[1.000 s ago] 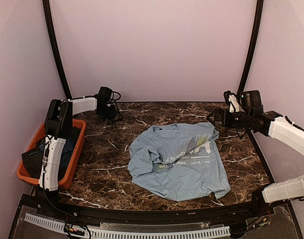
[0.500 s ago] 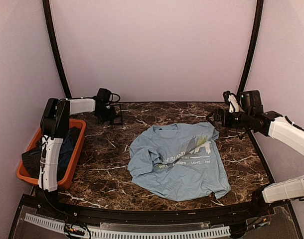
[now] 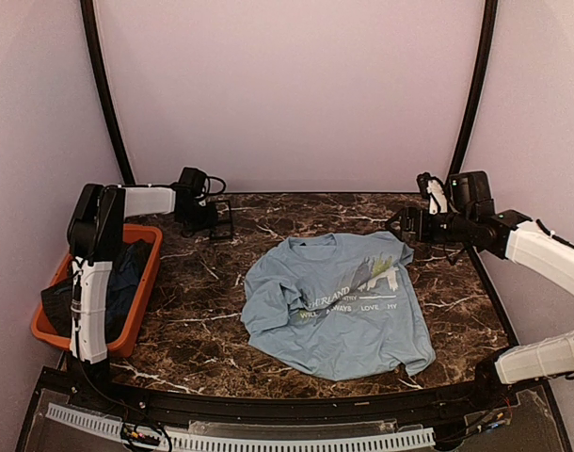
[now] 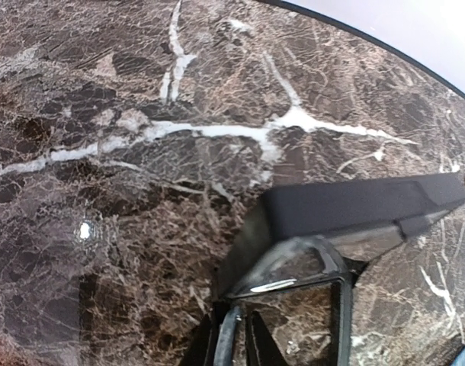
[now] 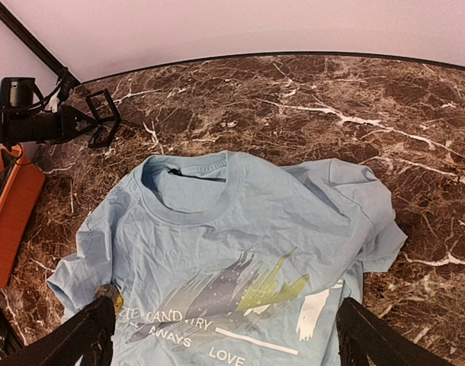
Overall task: Pin the brooch onto the clothing
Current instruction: Pick up the brooch from the brooch box.
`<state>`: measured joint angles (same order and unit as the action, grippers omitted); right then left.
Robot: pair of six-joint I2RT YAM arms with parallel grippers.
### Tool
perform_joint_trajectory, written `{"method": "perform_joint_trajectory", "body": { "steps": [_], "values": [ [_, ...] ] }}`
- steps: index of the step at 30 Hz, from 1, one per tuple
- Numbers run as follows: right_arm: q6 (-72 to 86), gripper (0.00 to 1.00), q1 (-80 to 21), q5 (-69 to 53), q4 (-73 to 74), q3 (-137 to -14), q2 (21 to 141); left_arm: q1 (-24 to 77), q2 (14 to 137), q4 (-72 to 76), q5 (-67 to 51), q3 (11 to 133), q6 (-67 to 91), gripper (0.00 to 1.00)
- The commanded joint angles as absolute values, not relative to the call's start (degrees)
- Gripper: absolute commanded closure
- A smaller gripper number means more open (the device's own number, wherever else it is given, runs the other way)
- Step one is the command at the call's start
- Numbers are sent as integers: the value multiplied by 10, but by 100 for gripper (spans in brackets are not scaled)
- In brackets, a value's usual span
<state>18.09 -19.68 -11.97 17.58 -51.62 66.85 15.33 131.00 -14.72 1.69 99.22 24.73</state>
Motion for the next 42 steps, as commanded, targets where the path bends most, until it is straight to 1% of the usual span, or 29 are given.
{"method": "perform_joint_trajectory", "body": {
  "steps": [1,4,6,7,8,9,16,20,25,29,32,36,38,40,42],
  "values": [
    [183,1,-209,-113,171,-524,669,156,1253,-130,2,977,255,86],
    [181,1,-215,-113,171,-527,673,157,1243,-128,2,973,253,87],
    [182,1,-220,-110,171,-530,674,156,1241,-127,-7,973,252,92],
    [182,1,-221,-109,172,-531,674,156,1241,-127,-12,971,251,94],
    [183,1,-223,-108,173,-533,675,156,1241,-126,-16,968,250,98],
    [183,1,-224,-108,174,-534,676,156,1241,-122,-19,962,250,98],
    [186,1,-230,-104,177,-537,674,156,1242,-97,-33,923,251,99],
    [182,1,-236,-112,176,-542,674,156,1235,-76,-62,910,260,99],
    [139,1,-252,-116,153,-543,666,160,1173,-22,-119,854,287,99],
    [93,1,-266,-118,104,-523,636,161,1100,39,-161,782,321,99],
    [38,1,-284,-121,40,-489,592,162,1040,93,-202,722,389,99],
    [-40,1,-315,-117,-114,-417,532,188,965,94,-177,679,488,99],
    [-90,1,-339,-120,-152,-405,532,210,933,59,-143,685,510,99],
    [-161,1,-376,-120,-163,-411,552,233,912,46,-132,691,540,99],
    [-244,1,-431,-81,-155,-434,589,260,895,56,-133,684,584,99]
  ]
}}
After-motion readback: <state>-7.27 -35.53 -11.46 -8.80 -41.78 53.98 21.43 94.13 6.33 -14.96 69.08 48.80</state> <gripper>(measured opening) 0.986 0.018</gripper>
